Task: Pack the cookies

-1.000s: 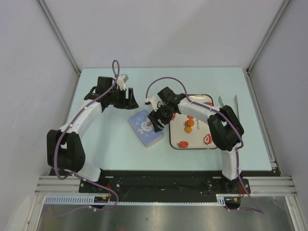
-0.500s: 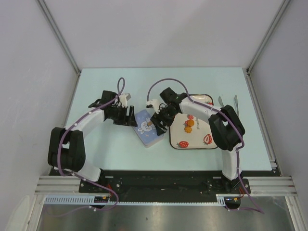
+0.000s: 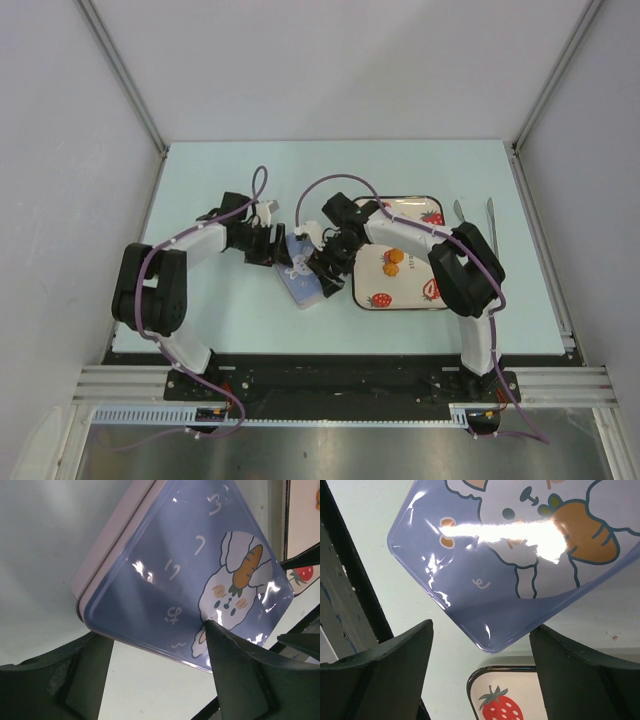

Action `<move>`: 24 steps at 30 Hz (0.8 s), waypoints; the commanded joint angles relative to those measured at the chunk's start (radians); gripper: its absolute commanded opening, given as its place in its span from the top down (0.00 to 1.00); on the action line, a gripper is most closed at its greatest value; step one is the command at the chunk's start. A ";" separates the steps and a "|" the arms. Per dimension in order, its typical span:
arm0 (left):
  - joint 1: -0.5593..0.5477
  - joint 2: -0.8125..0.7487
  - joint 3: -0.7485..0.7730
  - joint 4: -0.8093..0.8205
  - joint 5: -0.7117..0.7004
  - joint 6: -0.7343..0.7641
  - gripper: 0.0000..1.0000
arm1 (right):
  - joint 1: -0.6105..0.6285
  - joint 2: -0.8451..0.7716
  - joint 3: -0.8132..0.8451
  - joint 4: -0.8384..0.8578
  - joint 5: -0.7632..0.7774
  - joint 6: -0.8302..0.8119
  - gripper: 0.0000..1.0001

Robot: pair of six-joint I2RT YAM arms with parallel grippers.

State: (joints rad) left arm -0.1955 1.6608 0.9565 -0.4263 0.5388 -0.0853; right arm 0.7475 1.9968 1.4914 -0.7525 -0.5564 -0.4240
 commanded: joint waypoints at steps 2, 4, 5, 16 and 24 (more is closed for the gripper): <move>-0.027 0.053 0.060 0.087 0.023 -0.054 0.23 | 0.024 -0.055 -0.011 -0.005 0.003 -0.019 0.18; -0.036 0.071 0.083 0.101 0.023 -0.071 0.23 | 0.026 -0.056 -0.014 0.004 0.010 -0.016 0.18; -0.041 0.079 0.093 0.109 0.018 -0.074 0.23 | 0.026 -0.055 -0.014 0.007 0.018 -0.016 0.18; -0.047 0.195 0.252 0.120 0.013 -0.120 0.23 | 0.007 -0.026 0.010 0.067 0.127 0.019 0.18; -0.051 0.160 0.249 0.106 -0.017 -0.108 0.23 | -0.004 -0.061 0.000 0.062 0.176 0.022 0.19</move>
State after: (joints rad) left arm -0.2375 1.8606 1.1858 -0.3279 0.5476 -0.1852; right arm 0.7509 1.9896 1.4769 -0.7055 -0.4259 -0.4118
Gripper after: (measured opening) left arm 0.767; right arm 0.815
